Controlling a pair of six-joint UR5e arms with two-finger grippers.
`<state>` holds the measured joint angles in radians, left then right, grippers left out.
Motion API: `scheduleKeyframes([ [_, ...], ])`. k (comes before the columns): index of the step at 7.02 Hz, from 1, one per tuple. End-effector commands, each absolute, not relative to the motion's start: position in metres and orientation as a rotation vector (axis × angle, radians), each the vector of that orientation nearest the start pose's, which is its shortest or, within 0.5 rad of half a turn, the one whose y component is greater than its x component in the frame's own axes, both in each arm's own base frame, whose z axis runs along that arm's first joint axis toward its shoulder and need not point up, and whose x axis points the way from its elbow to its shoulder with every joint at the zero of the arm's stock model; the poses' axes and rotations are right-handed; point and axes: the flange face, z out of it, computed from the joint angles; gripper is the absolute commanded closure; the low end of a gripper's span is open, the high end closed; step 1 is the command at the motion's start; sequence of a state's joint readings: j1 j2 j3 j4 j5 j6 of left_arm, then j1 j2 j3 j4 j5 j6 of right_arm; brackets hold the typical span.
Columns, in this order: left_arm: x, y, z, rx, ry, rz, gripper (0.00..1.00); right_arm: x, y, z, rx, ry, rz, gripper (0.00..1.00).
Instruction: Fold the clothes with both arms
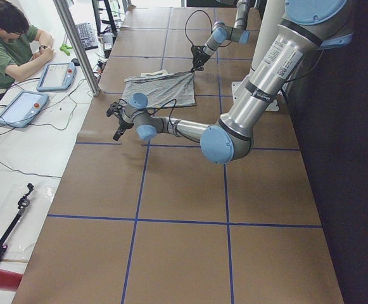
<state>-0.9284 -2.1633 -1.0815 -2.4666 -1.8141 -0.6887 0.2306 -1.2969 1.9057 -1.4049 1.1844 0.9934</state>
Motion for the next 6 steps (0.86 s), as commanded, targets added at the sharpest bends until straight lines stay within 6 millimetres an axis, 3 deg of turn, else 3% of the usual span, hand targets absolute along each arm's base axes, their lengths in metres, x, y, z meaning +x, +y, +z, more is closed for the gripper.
scheduleKeyframes([
  [1,0.370,-0.676,0.442,0.644,0.790,0.080,0.00,-0.522,-0.293,0.342,0.615,-0.584,-0.124,0.00],
  [2,0.373,-0.674,0.443,0.641,0.790,0.084,0.00,-0.515,-0.298,0.330,0.623,-0.605,-0.118,0.00],
  [3,0.374,-0.674,0.441,0.643,0.793,0.086,0.00,-0.501,-0.318,0.324,0.601,-0.622,-0.103,0.00],
  [5,0.373,-0.669,0.418,0.652,0.833,0.090,0.00,-0.471,-0.372,0.293,0.559,-0.692,-0.086,0.00],
  [6,0.368,-0.651,0.413,0.614,0.898,0.111,0.00,-0.441,-0.398,0.287,0.516,-0.732,-0.079,0.00],
])
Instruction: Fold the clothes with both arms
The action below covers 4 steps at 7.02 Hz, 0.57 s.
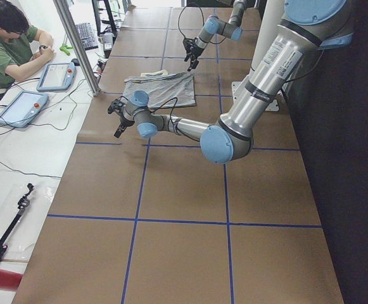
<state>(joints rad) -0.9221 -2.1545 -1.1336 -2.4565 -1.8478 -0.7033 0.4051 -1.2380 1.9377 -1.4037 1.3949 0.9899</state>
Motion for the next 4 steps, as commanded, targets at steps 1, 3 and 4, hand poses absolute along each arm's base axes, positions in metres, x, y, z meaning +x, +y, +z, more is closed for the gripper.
scheduleKeyframes([
  [1,0.358,-0.634,0.396,0.601,0.960,0.054,0.00,-0.419,-0.409,0.282,0.487,-0.785,-0.070,0.00],
  [3,0.390,-0.574,0.343,0.494,1.056,-0.004,0.00,-0.384,-0.411,0.320,0.503,-0.887,-0.053,0.00],
  [4,0.405,-0.540,0.312,0.449,1.117,-0.029,0.00,-0.370,-0.412,0.334,0.473,-0.911,-0.017,0.00],
])
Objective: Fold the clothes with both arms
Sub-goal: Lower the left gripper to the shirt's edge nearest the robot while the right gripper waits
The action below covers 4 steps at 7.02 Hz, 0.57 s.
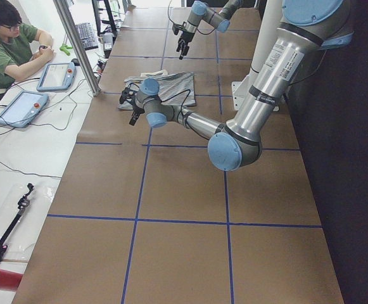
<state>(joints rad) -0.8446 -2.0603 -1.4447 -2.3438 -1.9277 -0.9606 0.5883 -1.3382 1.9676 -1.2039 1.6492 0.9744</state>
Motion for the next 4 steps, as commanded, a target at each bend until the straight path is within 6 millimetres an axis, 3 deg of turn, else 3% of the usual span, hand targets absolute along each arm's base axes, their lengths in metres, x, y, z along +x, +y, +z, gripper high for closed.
scheduleKeyframes([
  [1,0.439,-0.489,0.282,0.380,1.153,-0.082,0.00,-0.365,-0.408,0.341,0.439,-0.955,0.056,0.00],
  [2,0.476,-0.438,0.263,0.315,1.142,-0.137,0.00,-0.364,-0.409,0.339,0.407,-0.978,0.103,0.00],
  [3,0.503,-0.400,0.253,0.281,1.143,-0.201,0.00,-0.364,-0.409,0.337,0.400,-0.986,0.121,0.00],
  [4,0.528,-0.372,0.259,0.215,1.126,-0.277,0.03,-0.363,-0.410,0.338,0.399,-0.985,0.126,0.00],
])
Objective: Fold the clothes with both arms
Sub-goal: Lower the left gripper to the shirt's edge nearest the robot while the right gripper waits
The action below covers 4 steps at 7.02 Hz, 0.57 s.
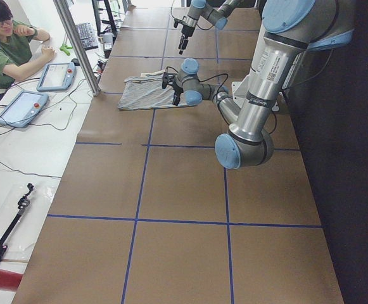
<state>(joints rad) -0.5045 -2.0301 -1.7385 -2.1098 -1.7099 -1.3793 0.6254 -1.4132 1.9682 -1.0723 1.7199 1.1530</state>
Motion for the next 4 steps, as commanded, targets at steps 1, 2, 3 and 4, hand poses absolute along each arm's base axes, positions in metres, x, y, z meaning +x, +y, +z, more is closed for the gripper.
scheduleKeyframes([
  [1,0.551,-0.348,0.261,0.159,1.126,-0.351,0.28,-0.364,-0.410,0.337,0.395,-0.988,0.133,0.00],
  [2,0.563,-0.333,0.265,0.102,1.125,-0.391,0.41,-0.364,-0.410,0.337,0.392,-0.989,0.137,0.00],
  [3,0.565,-0.334,0.269,0.090,1.118,-0.412,0.44,-0.364,-0.410,0.337,0.393,-0.989,0.140,0.00],
  [4,0.568,-0.334,0.272,0.082,1.113,-0.425,0.45,-0.364,-0.410,0.337,0.391,-0.990,0.142,0.00],
])
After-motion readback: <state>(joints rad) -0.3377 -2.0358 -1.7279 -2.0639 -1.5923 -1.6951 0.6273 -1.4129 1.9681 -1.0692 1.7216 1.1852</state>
